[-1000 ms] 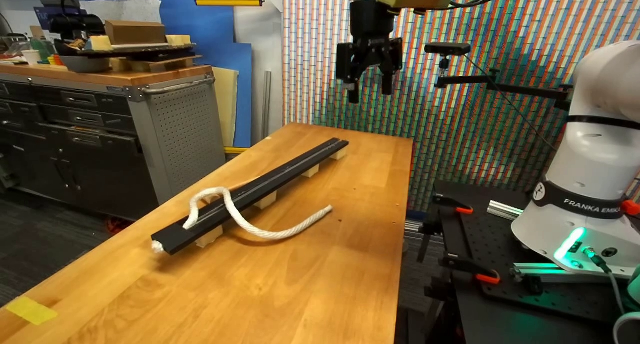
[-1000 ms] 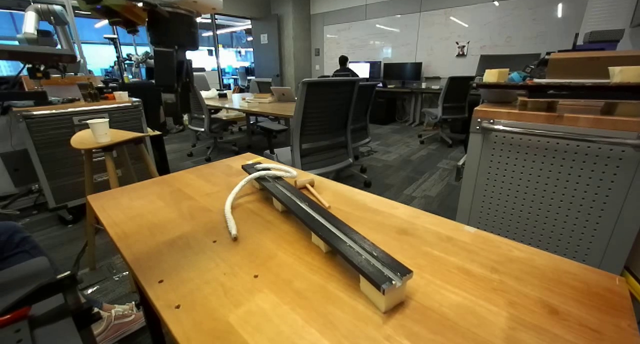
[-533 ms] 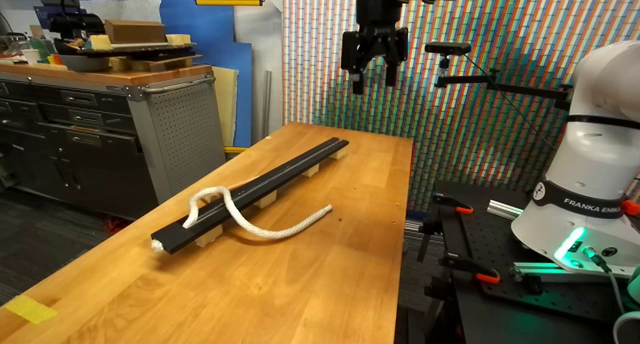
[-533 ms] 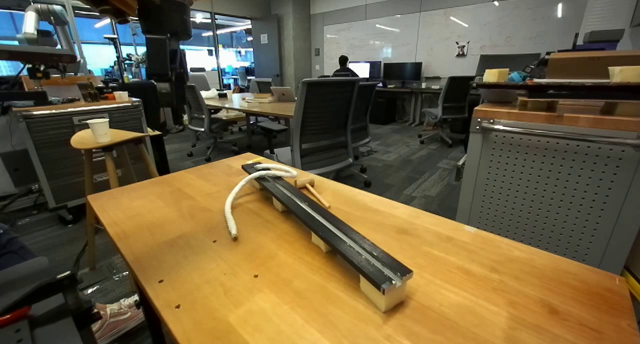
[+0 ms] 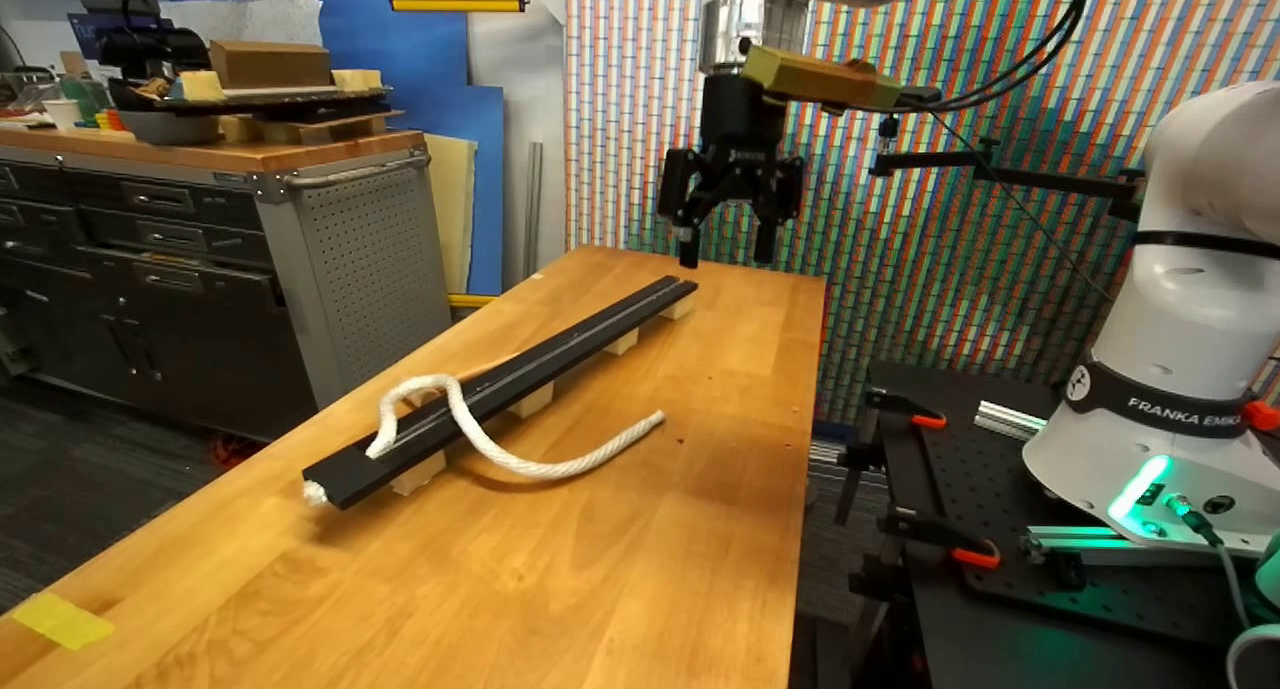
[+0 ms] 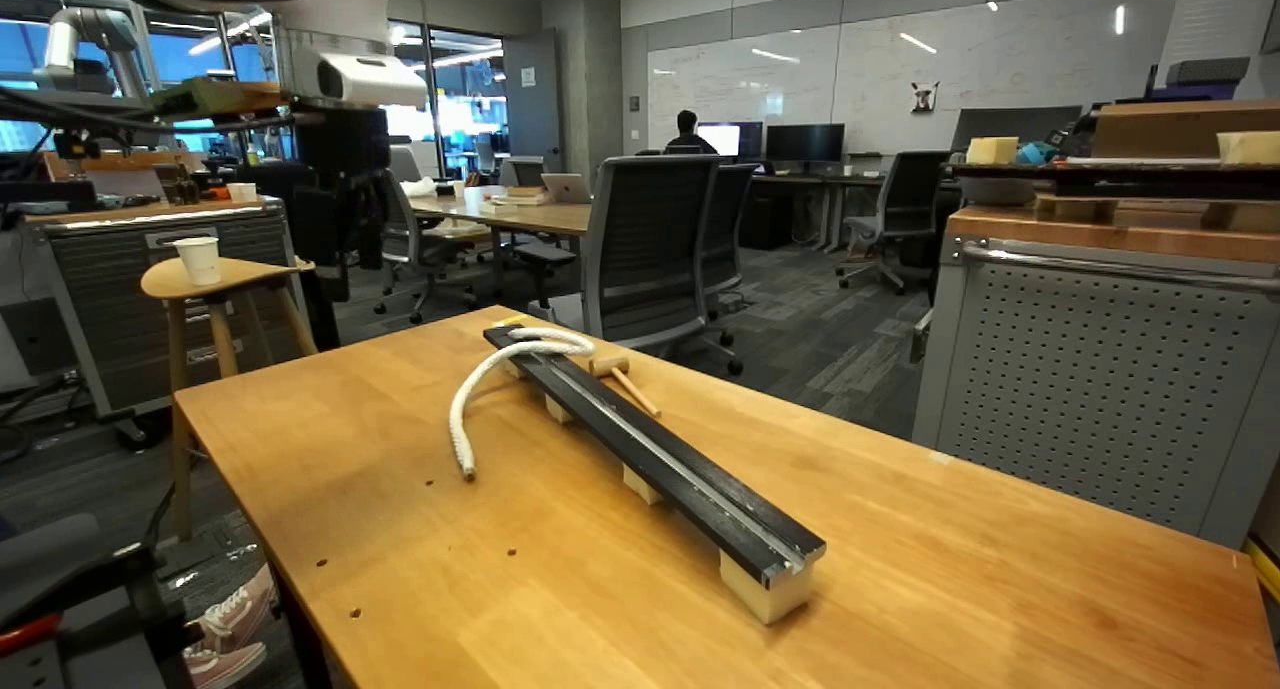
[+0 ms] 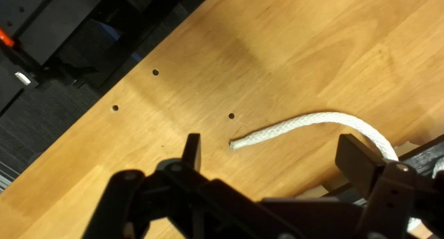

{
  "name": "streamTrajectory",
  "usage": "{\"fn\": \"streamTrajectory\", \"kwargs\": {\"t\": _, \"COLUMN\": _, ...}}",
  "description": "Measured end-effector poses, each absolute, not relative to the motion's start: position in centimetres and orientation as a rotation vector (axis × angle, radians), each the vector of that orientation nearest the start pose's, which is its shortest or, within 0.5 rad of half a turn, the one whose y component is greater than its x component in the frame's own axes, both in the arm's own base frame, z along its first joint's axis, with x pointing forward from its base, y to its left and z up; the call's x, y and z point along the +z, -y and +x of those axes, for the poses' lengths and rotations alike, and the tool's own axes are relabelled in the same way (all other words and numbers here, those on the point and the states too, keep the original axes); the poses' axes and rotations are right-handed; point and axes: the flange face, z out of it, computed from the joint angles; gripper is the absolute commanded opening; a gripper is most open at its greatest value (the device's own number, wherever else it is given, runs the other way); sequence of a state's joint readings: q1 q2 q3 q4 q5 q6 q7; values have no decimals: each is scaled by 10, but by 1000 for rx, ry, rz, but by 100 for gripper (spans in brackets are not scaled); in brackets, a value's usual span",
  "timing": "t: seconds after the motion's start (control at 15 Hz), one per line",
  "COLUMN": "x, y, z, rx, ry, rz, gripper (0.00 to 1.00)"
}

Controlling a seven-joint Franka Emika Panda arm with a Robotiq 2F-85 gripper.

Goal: Stretch the rope out on the platform

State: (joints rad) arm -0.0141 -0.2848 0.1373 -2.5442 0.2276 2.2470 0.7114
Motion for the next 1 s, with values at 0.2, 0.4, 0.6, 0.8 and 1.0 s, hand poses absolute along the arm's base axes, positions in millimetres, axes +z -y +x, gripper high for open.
{"fn": "streamTrajectory", "kwargs": {"t": 0.2, "x": 339, "y": -57, "z": 420, "rx": 41, "ry": -1195, "rz": -2717, "gripper": 100}}
{"fn": "streamTrajectory", "kwargs": {"t": 0.4, "x": 316, "y": -53, "z": 418, "rx": -54, "ry": -1312, "rz": -2640, "gripper": 100}}
{"fn": "streamTrajectory", "kwargs": {"t": 0.6, "x": 296, "y": -53, "z": 420, "rx": -84, "ry": -1432, "rz": -2592, "gripper": 100}}
{"fn": "streamTrajectory", "kwargs": {"t": 0.8, "x": 273, "y": -59, "z": 420, "rx": -52, "ry": -1550, "rz": -2602, "gripper": 100}}
{"fn": "streamTrajectory", "kwargs": {"t": 1.0, "x": 255, "y": -65, "z": 427, "rx": -32, "ry": -1660, "rz": -2611, "gripper": 100}}
